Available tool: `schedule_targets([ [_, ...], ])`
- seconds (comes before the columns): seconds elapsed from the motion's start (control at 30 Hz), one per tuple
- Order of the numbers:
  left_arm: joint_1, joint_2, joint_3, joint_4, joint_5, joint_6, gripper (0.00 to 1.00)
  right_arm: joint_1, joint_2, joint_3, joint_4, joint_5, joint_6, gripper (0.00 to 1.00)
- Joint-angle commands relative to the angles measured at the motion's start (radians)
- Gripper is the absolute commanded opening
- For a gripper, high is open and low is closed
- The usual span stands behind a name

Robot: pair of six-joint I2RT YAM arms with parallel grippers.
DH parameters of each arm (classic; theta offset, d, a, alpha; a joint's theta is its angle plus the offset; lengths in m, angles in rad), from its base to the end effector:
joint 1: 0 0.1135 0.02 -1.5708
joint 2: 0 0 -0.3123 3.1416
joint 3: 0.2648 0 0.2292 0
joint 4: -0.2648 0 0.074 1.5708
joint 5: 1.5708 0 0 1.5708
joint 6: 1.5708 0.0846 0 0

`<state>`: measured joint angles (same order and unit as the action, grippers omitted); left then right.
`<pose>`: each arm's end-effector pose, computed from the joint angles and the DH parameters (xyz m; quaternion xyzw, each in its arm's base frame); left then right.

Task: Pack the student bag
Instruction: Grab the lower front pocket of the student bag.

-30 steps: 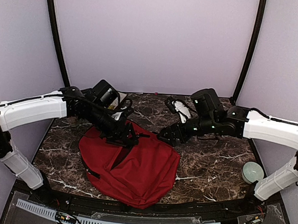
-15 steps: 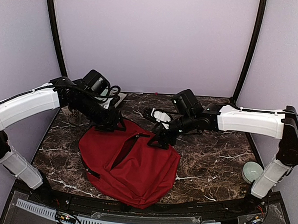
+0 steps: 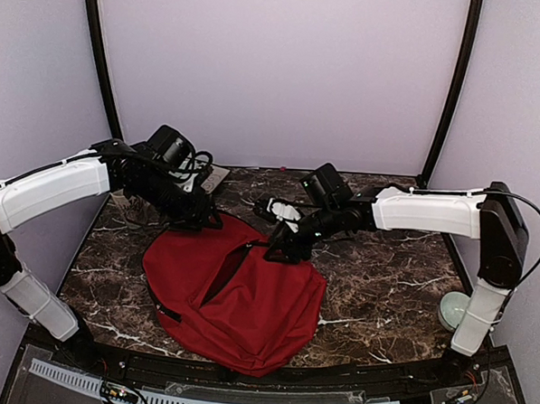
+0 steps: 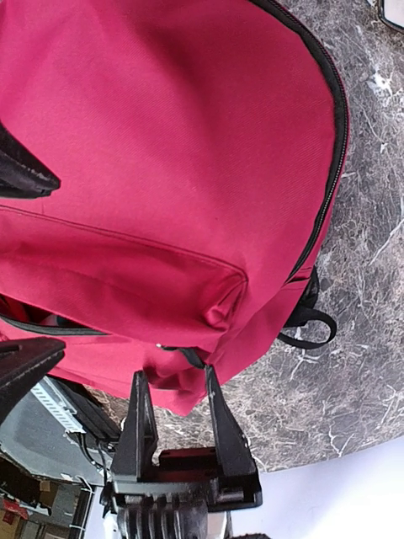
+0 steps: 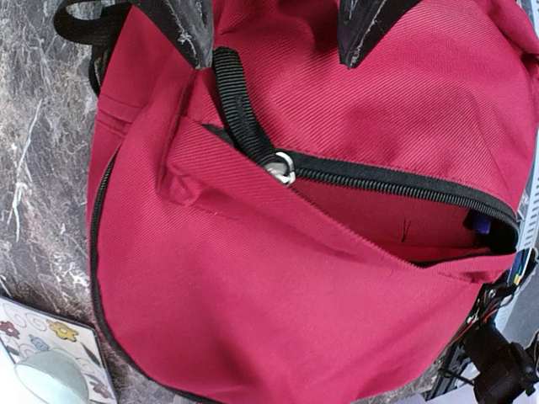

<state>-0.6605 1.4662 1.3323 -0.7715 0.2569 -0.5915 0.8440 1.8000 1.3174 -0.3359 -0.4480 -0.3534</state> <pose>0.2323 -0.2077 0.3314 0.0742 0.9354 -0.2879 0.1915 0.2500 0.3363 0.2584 -0.5785 0.7031 0.2874 0.2973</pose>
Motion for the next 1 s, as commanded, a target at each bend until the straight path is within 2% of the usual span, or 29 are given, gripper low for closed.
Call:
schedule_targets([
  [0.0, 0.012, 0.019, -0.019, 0.030, 0.013, -0.003, 0.59, -0.030, 0.004, 0.014, 0.081, -0.048, 0.040, 0.50],
  [0.33, 0.018, 0.052, -0.022, 0.068, 0.038, -0.006, 0.57, -0.057, 0.035, 0.036, 0.091, -0.087, 0.056, 0.51],
  [0.5, 0.019, 0.058, -0.022, 0.072, 0.041, -0.009, 0.56, -0.060, 0.082, 0.077, 0.058, -0.112, 0.041, 0.47],
  [0.6, 0.023, 0.063, -0.018, 0.075, 0.046, -0.008, 0.56, -0.060, 0.106, 0.097, 0.034, -0.129, 0.028, 0.42],
  [0.7, 0.025, 0.071, -0.012, 0.075, 0.048, -0.008, 0.56, -0.060, 0.111, 0.098, 0.034, -0.151, 0.018, 0.24],
  [0.77, 0.025, 0.074, -0.010, 0.074, 0.051, -0.008, 0.56, -0.060, 0.104, 0.086, 0.047, -0.159, 0.025, 0.16],
  [0.97, 0.027, 0.075, -0.008, 0.076, 0.051, -0.010, 0.56, -0.060, 0.075, 0.054, 0.044, -0.175, 0.041, 0.08],
])
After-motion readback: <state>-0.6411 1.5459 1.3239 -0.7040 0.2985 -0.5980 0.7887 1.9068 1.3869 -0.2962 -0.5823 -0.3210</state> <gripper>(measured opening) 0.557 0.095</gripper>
